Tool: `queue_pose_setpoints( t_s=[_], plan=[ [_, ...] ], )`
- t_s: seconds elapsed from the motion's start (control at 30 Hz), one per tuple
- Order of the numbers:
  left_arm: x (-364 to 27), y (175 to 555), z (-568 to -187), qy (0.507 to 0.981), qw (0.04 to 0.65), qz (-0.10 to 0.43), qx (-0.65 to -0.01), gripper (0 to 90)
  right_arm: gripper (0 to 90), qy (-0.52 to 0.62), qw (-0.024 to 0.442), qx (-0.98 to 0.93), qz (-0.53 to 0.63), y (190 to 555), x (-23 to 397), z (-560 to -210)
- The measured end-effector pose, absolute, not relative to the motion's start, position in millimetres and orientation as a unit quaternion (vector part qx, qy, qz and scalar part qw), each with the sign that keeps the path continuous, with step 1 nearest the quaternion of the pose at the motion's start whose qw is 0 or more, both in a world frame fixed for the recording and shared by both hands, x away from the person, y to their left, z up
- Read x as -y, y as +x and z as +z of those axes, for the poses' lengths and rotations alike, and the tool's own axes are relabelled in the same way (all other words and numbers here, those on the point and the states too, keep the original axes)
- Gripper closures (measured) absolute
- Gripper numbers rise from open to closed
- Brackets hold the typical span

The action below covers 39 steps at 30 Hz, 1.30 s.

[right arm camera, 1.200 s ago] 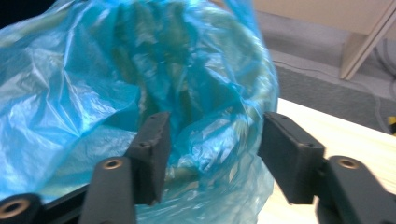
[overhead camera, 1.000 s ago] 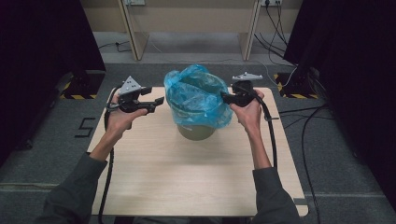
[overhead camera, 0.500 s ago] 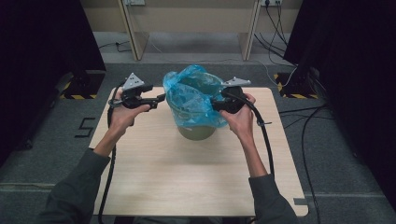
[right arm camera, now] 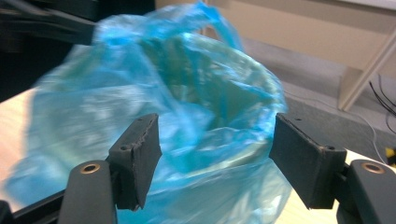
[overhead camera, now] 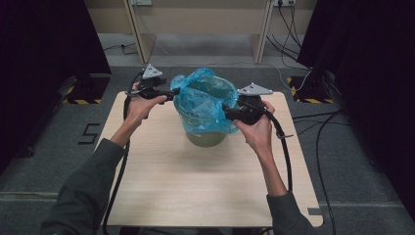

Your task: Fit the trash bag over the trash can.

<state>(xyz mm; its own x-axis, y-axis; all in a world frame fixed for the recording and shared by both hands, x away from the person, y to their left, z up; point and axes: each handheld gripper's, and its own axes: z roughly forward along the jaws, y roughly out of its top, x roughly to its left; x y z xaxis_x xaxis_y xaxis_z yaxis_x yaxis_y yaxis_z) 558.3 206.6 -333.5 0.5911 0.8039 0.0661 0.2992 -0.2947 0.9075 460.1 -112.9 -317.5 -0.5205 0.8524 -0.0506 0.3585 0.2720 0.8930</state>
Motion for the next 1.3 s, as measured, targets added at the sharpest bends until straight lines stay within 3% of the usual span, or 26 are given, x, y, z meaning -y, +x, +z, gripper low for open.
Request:
queue_pose_setpoints(
  t_s=[0.1, 0.3, 0.43, 0.6, 0.8, 0.93, 1.07, 1.3],
  plan=[
    [-204, 569, -336, 0.759, 0.472, 0.252, -0.371, 32.4, 30.8, 0.396, 0.261, -0.756, 0.452, 449, 110, -319],
    [-207, 578, -346, 0.764, 0.488, 0.219, -0.360, 69.1, 27.2, 0.388, 0.244, -0.771, 0.442, 439, 103, -338],
    [-215, 578, -349, 0.756, 0.503, 0.212, -0.361, 83.4, 30.0, 0.394, 0.238, -0.775, 0.433, 438, 101, -351],
    [-224, 575, -351, 0.745, 0.520, 0.202, -0.366, 86.3, 42.2, 0.408, 0.228, -0.776, 0.424, 440, 103, -366],
    [-237, 574, -366, 0.739, 0.522, 0.189, -0.381, 88.4, 70.6, 0.387, 0.234, -0.786, 0.422, 446, 105, -377],
    [-242, 572, -380, 0.740, 0.518, 0.183, -0.387, 88.8, 83.7, 0.370, 0.235, -0.796, 0.417, 445, 105, -379],
    [-244, 570, -393, 0.741, 0.516, 0.177, -0.392, 88.9, 88.8, 0.358, 0.233, -0.807, 0.408, 445, 105, -384],
    [-248, 567, -409, 0.749, 0.501, 0.183, -0.394, 88.9, 90.0, 0.349, 0.233, -0.828, 0.372, 447, 105, -401]
  ],
)
